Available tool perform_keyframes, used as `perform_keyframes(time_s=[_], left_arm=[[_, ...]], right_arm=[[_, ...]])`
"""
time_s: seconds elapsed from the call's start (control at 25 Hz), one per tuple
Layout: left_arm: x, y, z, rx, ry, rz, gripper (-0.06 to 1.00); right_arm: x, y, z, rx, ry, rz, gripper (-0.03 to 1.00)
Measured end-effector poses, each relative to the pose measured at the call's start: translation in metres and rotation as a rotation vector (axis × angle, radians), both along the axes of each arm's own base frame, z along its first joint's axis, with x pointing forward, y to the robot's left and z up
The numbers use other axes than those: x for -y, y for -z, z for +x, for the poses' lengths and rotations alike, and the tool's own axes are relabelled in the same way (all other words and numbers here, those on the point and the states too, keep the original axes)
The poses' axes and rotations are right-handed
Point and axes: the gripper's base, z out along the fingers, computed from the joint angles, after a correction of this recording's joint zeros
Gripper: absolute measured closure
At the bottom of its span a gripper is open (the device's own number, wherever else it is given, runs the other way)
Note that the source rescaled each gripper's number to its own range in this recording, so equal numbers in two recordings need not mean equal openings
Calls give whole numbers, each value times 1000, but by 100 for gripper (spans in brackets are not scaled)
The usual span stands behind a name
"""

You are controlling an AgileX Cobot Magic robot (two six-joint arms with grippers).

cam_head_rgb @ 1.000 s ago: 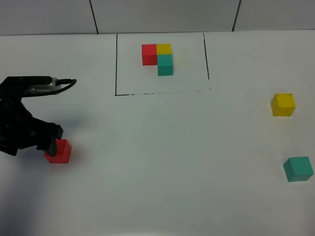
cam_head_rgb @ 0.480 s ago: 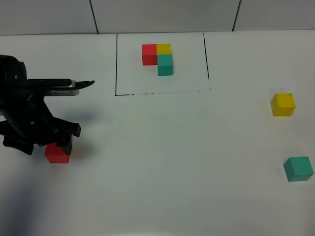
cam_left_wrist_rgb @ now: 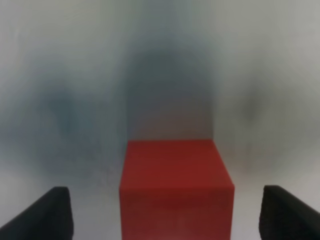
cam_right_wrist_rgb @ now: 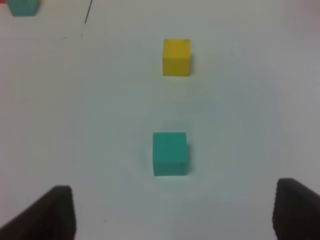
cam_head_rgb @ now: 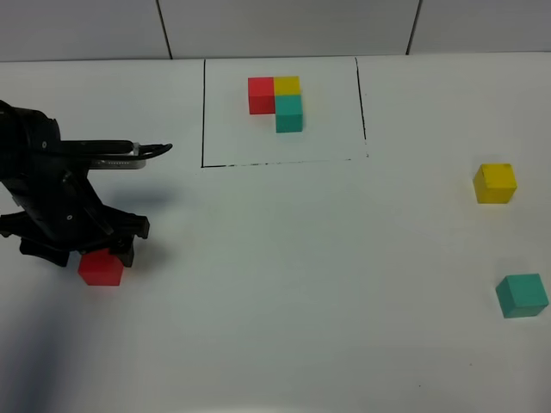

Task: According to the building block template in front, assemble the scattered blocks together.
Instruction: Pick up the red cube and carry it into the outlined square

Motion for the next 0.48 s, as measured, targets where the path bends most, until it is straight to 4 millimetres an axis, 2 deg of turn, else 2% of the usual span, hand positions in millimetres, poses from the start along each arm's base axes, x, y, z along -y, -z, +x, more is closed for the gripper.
perform_keyframes(time_s=[0.48], left_arm=[[0, 2, 1, -1, 1, 0, 13]], right_arm=[[0, 0, 0, 0, 0, 0, 31]])
